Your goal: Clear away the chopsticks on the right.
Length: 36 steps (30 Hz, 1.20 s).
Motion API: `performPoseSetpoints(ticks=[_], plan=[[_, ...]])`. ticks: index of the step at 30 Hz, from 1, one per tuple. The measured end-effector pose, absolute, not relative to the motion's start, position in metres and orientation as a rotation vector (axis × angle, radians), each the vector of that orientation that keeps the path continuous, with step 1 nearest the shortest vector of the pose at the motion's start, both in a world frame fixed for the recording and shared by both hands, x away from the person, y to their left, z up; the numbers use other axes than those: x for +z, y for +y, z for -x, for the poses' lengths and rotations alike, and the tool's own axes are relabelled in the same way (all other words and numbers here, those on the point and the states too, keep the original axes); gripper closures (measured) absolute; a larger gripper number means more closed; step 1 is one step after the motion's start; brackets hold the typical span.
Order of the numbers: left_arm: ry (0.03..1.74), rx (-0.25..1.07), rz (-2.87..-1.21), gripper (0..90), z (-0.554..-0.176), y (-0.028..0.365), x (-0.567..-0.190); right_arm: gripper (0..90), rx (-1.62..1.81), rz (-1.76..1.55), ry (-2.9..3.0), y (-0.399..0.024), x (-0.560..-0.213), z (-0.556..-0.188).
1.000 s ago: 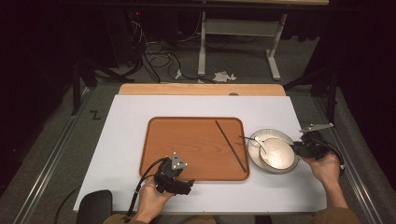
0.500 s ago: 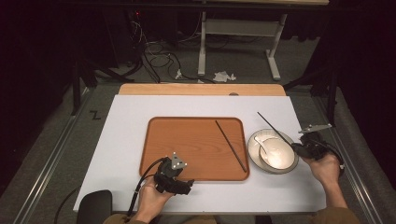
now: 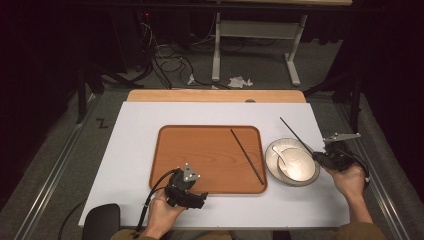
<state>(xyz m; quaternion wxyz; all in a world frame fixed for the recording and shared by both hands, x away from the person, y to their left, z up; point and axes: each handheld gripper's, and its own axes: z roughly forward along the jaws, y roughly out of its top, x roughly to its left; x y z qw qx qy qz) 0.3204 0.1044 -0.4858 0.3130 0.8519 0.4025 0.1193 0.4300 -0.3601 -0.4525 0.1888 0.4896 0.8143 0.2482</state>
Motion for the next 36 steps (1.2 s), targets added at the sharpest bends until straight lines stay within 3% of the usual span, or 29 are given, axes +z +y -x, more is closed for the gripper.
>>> performPoseSetpoints(ticks=[17,27,36], plan=[[1.060,0.316,-2.236,21.8,-0.320,0.106,-0.484,86.3,0.877,-1.261,2.221,-0.343,-0.408,-0.406],[1.061,0.315,-2.235,21.8,-0.320,0.106,-0.484,86.3,0.957,-1.060,2.333,-0.286,-0.387,-0.381],[1.058,0.315,-2.233,21.8,-0.319,0.106,-0.483,86.3,0.975,-0.989,2.464,-0.250,-0.400,-0.374]])
